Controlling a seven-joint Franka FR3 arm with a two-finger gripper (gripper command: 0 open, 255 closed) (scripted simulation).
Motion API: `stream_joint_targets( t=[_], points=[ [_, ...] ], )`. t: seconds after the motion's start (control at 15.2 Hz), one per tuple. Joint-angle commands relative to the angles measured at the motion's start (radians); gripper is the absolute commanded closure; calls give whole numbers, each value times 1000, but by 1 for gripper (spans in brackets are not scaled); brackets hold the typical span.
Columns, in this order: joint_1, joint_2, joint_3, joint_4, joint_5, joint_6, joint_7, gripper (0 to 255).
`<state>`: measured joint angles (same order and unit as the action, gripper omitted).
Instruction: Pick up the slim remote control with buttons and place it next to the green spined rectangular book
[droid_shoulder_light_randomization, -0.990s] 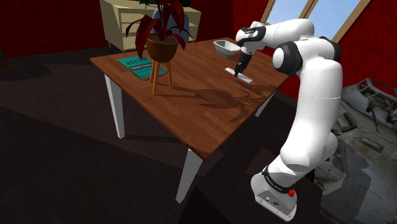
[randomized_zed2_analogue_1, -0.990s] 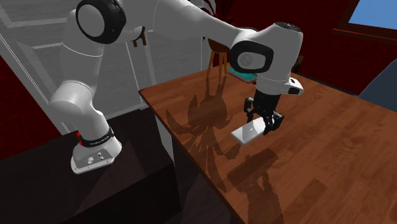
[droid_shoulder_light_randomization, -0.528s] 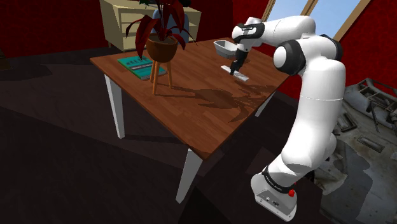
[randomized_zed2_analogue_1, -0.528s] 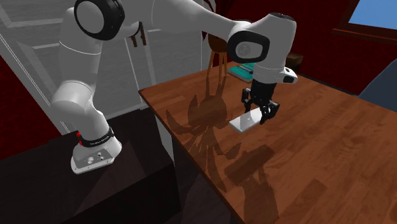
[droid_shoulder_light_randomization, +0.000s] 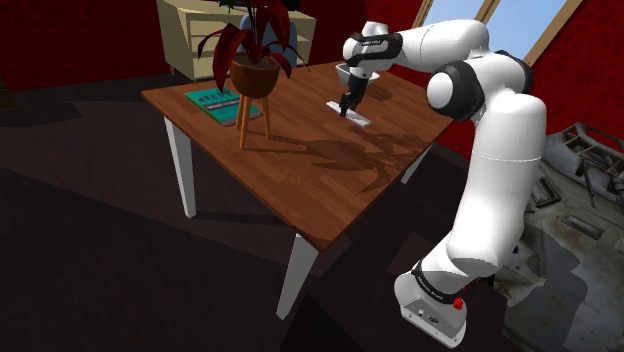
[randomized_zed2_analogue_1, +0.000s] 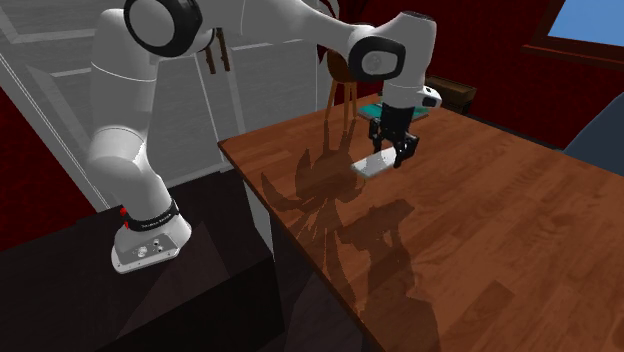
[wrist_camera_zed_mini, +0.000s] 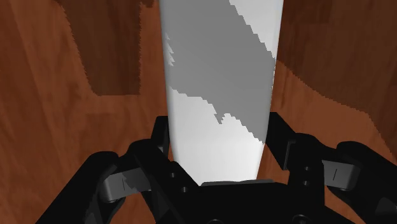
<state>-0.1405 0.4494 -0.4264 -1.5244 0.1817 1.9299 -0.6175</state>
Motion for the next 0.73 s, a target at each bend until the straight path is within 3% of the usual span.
stream_joint_targets(
  t=[0.0, 0.66],
  points=[
    [30, -1, 9, 1, -4, 0, 42, 255],
    [158, 66, 65, 115, -8, -43, 239, 255]
  ],
)
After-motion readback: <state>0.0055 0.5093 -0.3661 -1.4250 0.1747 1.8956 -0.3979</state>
